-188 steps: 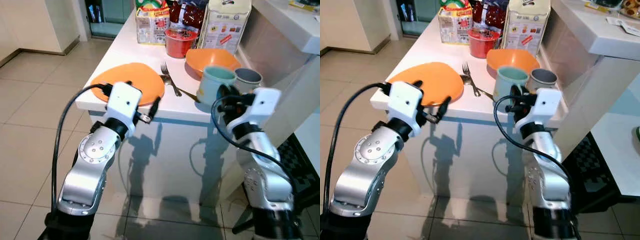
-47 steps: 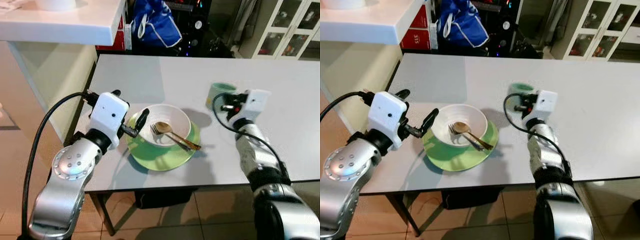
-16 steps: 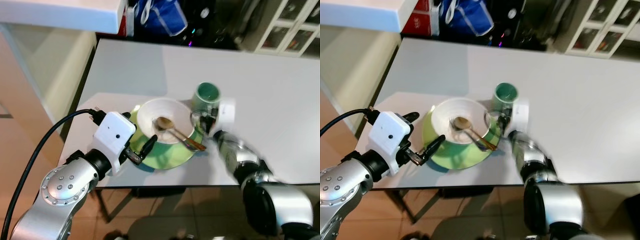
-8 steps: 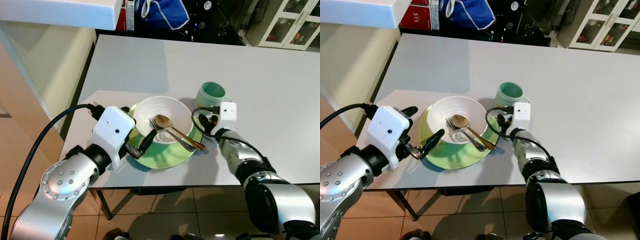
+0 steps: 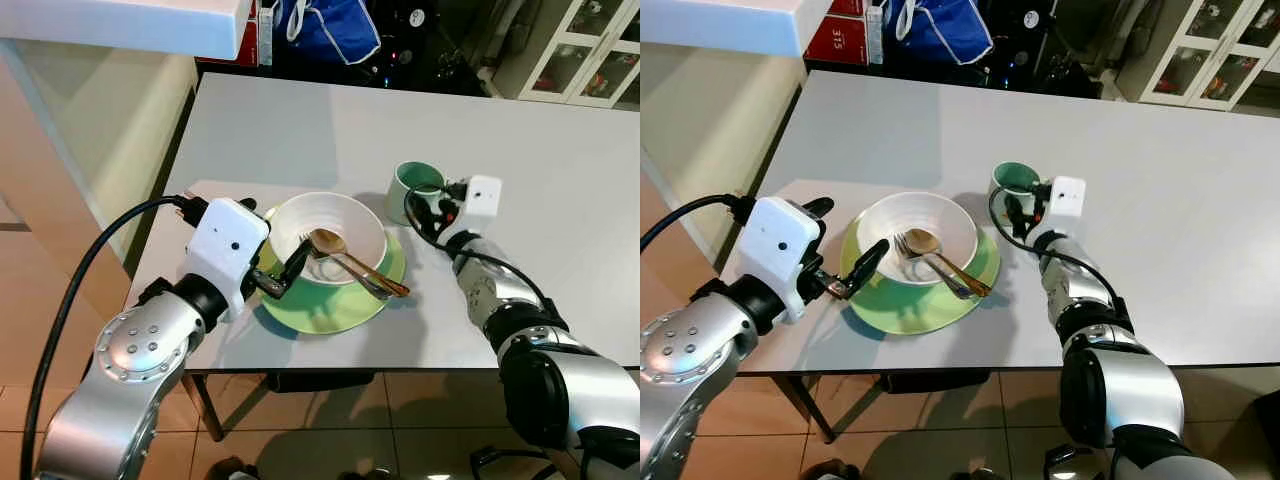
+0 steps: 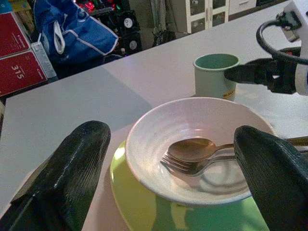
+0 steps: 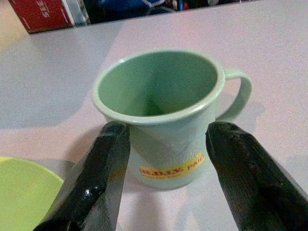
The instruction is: Setting the table
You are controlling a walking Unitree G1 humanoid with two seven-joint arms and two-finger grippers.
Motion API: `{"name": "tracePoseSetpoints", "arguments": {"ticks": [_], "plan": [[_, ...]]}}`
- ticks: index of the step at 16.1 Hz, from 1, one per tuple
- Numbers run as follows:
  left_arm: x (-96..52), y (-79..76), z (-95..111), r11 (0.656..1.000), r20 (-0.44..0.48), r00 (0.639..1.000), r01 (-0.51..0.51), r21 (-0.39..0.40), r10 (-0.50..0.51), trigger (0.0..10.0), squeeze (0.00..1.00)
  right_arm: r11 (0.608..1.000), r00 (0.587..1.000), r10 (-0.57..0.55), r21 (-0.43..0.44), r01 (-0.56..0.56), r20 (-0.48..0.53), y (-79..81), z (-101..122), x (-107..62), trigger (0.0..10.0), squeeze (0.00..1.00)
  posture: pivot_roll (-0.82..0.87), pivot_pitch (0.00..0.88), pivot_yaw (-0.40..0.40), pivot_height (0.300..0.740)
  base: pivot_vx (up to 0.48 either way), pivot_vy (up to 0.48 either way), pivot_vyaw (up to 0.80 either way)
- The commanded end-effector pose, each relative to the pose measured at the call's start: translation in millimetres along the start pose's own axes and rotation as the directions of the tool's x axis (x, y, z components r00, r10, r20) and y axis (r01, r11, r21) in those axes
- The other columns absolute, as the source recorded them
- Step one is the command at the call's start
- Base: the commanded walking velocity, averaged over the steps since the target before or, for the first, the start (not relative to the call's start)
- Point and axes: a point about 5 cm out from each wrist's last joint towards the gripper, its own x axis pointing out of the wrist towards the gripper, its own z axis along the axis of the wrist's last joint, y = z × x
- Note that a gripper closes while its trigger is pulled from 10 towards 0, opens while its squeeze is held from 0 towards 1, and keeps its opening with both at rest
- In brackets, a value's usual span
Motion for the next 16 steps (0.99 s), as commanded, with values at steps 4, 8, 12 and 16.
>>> {"name": "tracePoseSetpoints", "arguments": {"ticks": [4, 8, 12, 16], "plan": [[4.7, -3.5, 3, 1.000, 0.026, 1.000, 0.002, 0.006, -0.002, 10.0, 0.00, 0.999, 0.993, 0.008, 0.030, -0.011, 0.117, -10.9, 20, -1.8, 10.0, 0.00, 0.12, 0.000, -0.126, 0.740, 0.000, 0.000, 0.00], [9.7, -3.5, 3, 1.000, 0.043, 0.999, -0.007, -0.002, 0.007, 10.0, 0.00, 0.997, 0.980, 0.066, 0.031, -0.073, 0.186, -7.7, 26, -3.8, 10.0, 1.00, 0.10, 0.000, -0.122, 0.740, 0.000, 0.000, 0.00], [19.3, 2.1, 5, 0.988, 0.073, 0.986, -0.151, 0.008, 0.151, 10.0, 0.00, 0.997, 0.918, 0.070, -0.045, -0.056, 0.390, -11.9, 61, -22.9, 10.0, 1.00, 0.09, 0.000, -0.120, 0.740, 0.000, 0.000, 0.00], [26.7, 12.0, -3, 0.957, 0.031, 0.956, -0.290, 0.008, 0.290, 10.0, 0.00, 0.997, 0.867, -0.034, -0.042, 0.063, 0.498, -6.7, 99, -75.1, 10.0, 0.00, 0.04, 0.000, -0.094, 0.740, 0.000, 0.000, 0.00]]}}
